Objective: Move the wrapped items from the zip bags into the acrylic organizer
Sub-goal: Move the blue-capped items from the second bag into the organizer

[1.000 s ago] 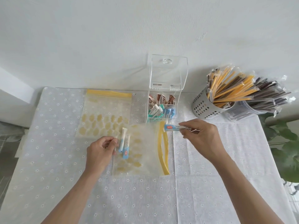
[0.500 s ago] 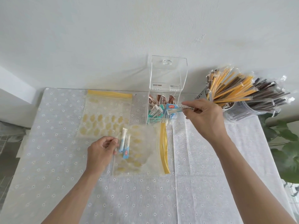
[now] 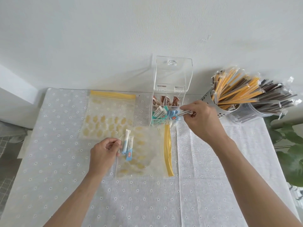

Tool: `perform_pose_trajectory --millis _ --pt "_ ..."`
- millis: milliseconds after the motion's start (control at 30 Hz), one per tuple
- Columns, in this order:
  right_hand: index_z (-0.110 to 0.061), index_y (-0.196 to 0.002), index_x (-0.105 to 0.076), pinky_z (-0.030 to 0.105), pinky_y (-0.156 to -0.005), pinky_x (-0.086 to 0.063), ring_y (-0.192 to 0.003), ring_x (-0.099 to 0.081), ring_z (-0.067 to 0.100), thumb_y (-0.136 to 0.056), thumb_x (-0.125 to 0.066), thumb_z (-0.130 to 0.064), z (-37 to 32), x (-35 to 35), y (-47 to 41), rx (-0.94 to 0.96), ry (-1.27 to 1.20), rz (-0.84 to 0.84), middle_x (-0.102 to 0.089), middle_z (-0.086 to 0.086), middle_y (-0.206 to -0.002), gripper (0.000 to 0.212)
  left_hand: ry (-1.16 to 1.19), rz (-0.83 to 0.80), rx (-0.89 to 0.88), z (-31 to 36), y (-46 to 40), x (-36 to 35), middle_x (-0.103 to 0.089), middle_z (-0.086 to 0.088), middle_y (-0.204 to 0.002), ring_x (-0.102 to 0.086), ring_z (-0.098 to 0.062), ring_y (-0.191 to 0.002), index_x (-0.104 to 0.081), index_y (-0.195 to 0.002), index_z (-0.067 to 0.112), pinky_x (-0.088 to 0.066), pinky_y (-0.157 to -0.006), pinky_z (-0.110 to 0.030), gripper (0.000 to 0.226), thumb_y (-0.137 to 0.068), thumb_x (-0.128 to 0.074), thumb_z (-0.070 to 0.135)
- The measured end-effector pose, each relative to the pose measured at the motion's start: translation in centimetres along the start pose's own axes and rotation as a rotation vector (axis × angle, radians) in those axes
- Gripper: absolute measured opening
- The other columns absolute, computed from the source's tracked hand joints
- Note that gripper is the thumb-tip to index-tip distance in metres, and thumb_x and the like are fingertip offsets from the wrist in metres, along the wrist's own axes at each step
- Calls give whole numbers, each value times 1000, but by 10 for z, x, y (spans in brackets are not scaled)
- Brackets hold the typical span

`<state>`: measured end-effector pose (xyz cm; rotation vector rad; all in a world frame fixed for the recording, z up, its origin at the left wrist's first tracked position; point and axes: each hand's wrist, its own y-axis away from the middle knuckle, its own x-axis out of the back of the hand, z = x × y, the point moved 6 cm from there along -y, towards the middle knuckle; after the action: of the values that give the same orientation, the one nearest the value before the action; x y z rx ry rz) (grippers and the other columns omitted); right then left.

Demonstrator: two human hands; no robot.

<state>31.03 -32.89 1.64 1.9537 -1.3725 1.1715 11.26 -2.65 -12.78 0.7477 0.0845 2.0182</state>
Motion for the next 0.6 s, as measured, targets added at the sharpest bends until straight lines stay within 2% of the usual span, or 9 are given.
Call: perform_pose_trajectory --millis 100,233,367,600 --pt "-15 -113 -82 27 -72 -53 -72 -63 18 -88 -68 0 -1 -3 -2 3 18 -20 -72 7 -100 32 -1 0 -4 1 0 0 -82 9 -78 -74 -8 -56 -81 -97 23 -62 -64 -22 6 -101 -75 21" --pt "-16 -122 -78 25 -77 -55 -74 -64 12 -87 -71 0 -4 -6 1 0 -4 -58 -69 3 -101 40 9 1 4 -1 -1 0 -82 8 -78 -74 -11 -57 -81 -98 23 -64 -68 -30 6 -100 -76 22" --pt "-16 -131 -71 26 -78 -58 -79 -67 12 -89 -67 3 -3 -3 7 -8 -59 -32 -67 1 -103 46 10 0 4 -1 0 0 -82 8 -78 -75 -12 -58 -81 -97 25 -64 -68 -30 6 -100 -76 23" --pt "-20 -108 -69 17 -74 -55 -84 -66 8 -92 -76 -14 6 -3 27 -189 -233 -16 -70 -7 -95 18 15 -4 8 -1 0 0 -82 9 -77 -75 -13 -59 -81 -97 24 -64 -68 -28 6 -101 -76 23"
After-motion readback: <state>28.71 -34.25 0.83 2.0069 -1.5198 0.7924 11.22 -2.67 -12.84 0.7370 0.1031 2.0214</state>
